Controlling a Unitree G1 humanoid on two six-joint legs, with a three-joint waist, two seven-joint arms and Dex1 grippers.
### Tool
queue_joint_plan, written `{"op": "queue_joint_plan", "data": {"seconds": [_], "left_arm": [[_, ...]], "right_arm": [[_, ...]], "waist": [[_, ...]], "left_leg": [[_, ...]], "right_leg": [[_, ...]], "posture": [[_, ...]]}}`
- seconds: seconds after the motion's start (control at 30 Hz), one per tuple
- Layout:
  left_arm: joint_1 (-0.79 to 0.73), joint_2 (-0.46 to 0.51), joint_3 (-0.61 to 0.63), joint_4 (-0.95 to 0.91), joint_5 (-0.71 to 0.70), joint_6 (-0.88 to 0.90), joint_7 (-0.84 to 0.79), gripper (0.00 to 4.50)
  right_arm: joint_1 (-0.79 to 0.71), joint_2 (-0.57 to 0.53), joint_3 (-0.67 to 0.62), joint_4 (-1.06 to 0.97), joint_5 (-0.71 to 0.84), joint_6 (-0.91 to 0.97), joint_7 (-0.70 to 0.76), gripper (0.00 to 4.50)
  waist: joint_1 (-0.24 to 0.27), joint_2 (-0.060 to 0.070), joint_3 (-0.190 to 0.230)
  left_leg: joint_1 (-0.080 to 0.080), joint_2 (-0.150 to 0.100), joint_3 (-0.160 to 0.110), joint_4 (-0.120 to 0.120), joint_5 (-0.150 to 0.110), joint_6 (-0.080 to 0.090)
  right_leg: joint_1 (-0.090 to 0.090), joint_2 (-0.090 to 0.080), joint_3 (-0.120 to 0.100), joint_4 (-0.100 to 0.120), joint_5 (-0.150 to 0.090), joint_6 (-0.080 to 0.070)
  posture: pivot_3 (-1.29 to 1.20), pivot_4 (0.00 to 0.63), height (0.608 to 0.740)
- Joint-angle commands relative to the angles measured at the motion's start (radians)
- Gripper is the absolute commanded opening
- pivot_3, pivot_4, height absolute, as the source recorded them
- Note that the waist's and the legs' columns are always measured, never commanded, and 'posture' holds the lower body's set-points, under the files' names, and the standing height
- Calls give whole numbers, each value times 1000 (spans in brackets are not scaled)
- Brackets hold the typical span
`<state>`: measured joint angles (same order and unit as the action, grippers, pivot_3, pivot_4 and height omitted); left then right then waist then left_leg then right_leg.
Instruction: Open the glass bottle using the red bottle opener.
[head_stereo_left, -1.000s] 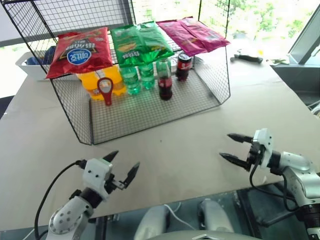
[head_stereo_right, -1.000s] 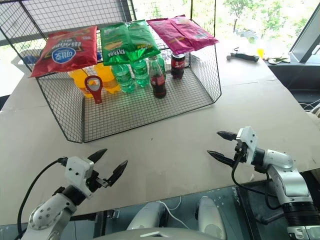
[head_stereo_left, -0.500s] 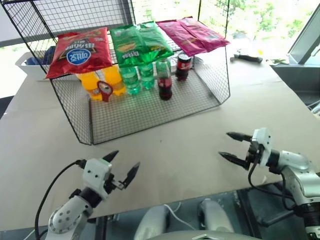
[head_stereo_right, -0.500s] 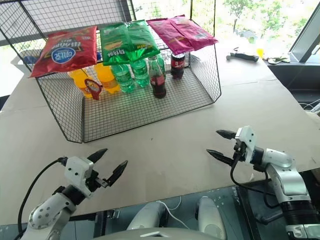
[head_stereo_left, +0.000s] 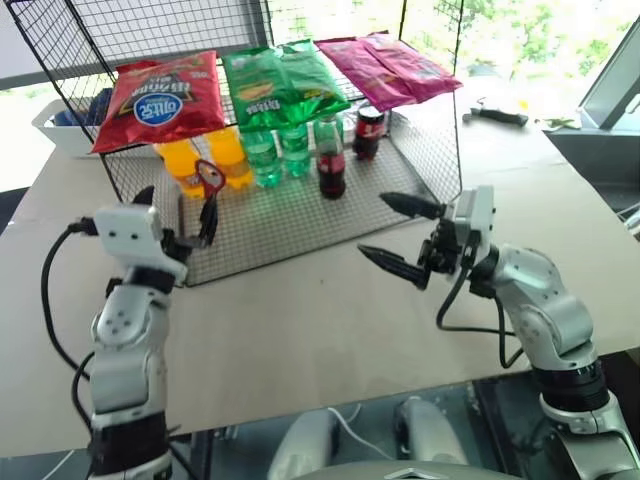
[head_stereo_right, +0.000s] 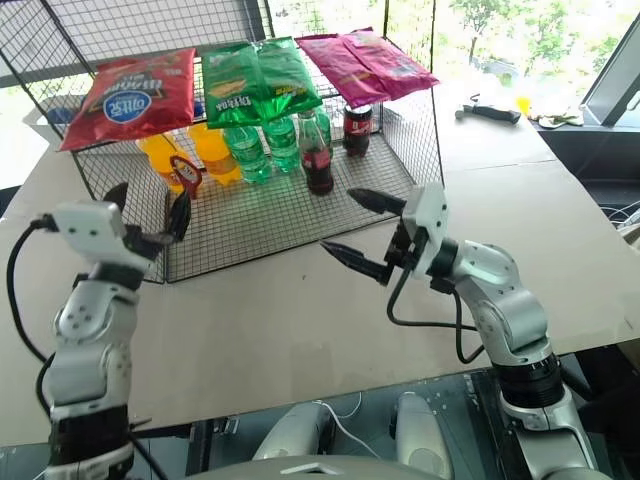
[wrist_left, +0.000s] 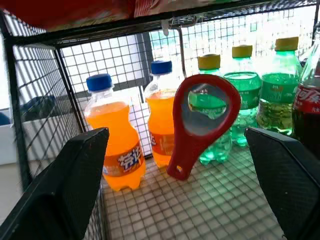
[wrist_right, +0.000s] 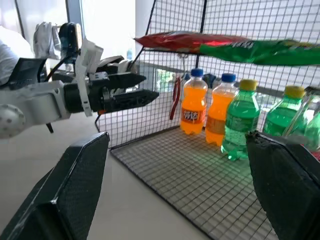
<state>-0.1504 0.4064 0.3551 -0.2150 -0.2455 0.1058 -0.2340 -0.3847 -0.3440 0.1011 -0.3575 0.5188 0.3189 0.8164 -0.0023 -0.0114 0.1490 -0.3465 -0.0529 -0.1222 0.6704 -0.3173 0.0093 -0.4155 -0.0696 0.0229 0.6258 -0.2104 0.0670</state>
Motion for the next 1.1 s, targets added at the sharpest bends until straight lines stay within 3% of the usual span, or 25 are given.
{"op": "queue_joint_plan", "data": {"seconds": [0.03,0.53,0.67,0.87,1.1], "left_arm": [[-64,21,-1,69,35,-14,21,4500],[-239,12,-106,218,82,-11,-30,4500],[-224,-31,-93,134,37,-89,-42,4500],[-151,-68,-100,39,31,-70,-26,4500],[-155,-64,-81,60,66,-59,35,4500]], "right_arm": [[-16,15,0,-54,16,11,-33,4389],[-36,34,5,-63,-7,5,-82,4389],[-26,36,4,-66,-15,-1,-94,4389],[-9,34,4,-57,-25,-13,-93,4389],[-2,33,5,-43,-30,-23,-84,4389]], "waist": [[-2,0,0],[32,1,0],[37,0,0],[3,-2,1],[-8,-2,1]], "left_leg": [[0,0,0,0,0,0],[1,-3,-11,0,10,-9],[0,-3,-12,0,12,-12],[-3,-3,-9,-4,10,-8],[-10,-2,-9,-2,9,-8]], "right_leg": [[0,0,0,0,0,0],[5,1,-14,2,4,-6],[5,1,-15,2,5,-7],[-1,0,-8,-1,4,-7],[-8,0,-8,0,5,-6]], "posture": [[0,150,740],[0,150,740],[0,150,740],[0,150,740],[0,150,740]]}}
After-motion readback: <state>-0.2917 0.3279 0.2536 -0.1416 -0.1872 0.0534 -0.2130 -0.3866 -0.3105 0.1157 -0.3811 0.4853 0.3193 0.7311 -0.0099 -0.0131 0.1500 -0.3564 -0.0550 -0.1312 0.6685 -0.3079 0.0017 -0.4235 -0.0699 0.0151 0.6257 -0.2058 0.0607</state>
